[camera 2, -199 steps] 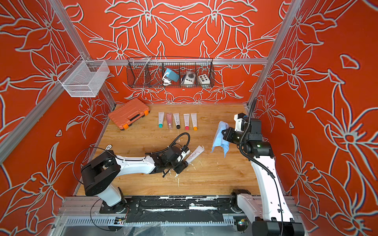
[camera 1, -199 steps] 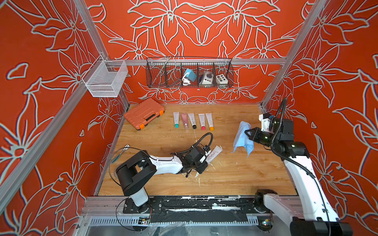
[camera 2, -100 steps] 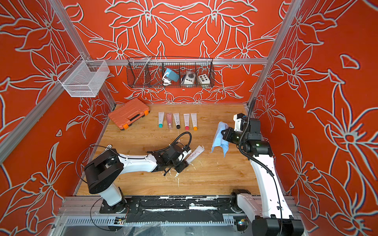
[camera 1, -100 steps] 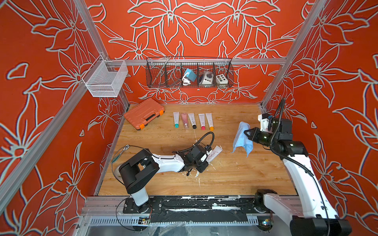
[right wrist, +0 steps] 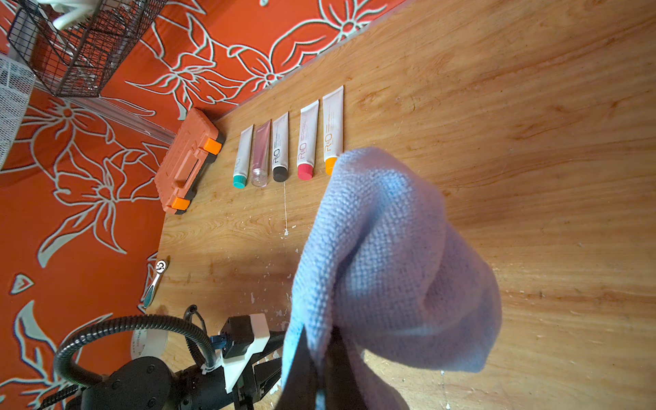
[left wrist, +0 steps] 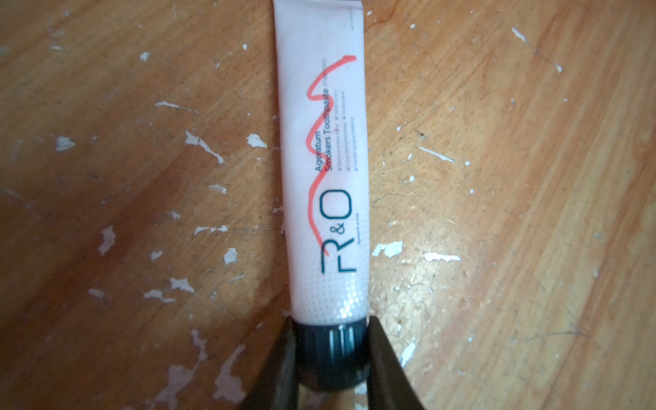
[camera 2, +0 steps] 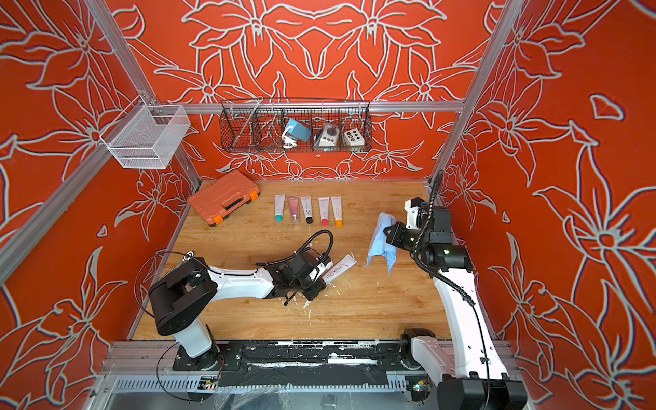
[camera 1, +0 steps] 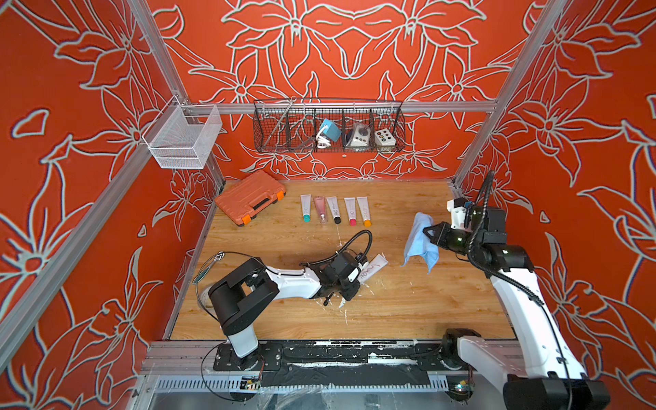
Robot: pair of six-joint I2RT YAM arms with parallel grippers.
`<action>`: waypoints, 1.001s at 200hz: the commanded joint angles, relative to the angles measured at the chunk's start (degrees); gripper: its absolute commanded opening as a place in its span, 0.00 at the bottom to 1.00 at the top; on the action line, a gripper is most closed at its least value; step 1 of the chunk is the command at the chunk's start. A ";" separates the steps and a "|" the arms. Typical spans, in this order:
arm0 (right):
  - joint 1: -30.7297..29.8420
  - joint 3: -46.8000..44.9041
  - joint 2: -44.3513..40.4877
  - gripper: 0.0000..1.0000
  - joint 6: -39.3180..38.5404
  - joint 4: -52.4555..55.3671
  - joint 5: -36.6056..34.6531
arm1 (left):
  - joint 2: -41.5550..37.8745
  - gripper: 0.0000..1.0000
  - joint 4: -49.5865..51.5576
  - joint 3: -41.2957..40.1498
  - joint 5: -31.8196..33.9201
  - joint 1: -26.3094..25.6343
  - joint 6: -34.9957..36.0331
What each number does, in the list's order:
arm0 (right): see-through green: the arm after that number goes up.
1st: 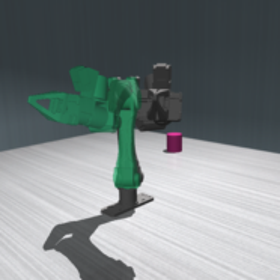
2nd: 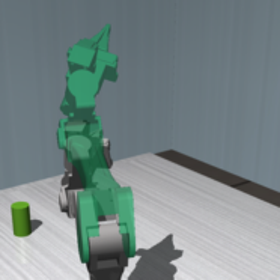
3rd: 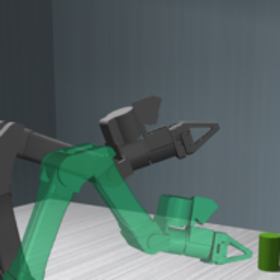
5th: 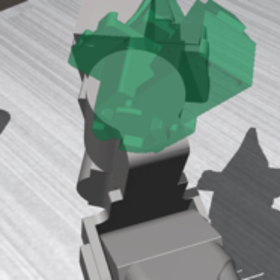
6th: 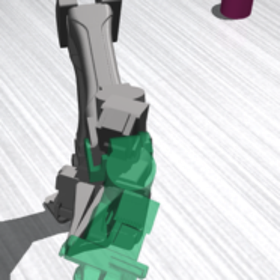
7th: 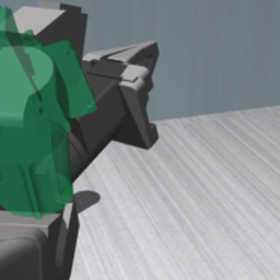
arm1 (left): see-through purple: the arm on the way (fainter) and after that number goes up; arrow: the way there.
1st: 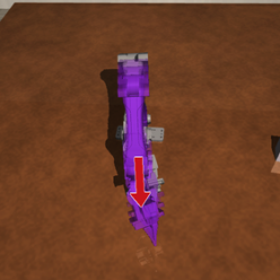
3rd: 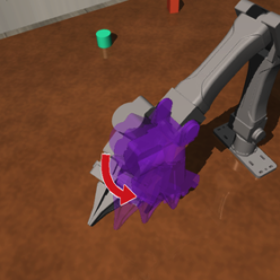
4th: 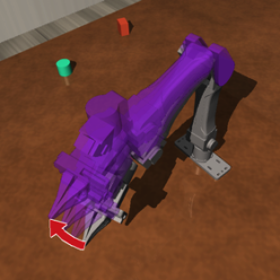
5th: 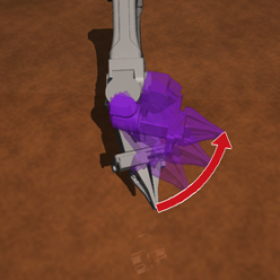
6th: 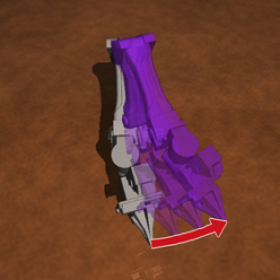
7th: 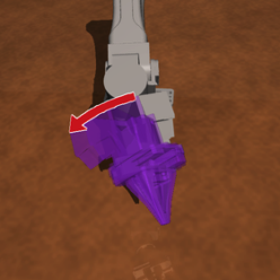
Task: Wipe the surface of the toothpaste tube
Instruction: Wipe the dirt from the toothpaste tube.
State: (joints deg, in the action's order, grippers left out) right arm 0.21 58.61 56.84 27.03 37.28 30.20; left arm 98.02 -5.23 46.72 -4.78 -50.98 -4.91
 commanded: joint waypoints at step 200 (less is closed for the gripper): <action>-24.03 -7.17 26.73 0.00 -4.11 -17.72 -9.93 | -6.17 0.15 -3.63 -6.81 -4.96 4.05 -0.98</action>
State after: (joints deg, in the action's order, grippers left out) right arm -23.38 52.36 80.90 20.75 25.52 18.22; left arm 92.14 -7.01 40.27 -8.14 -47.24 -5.63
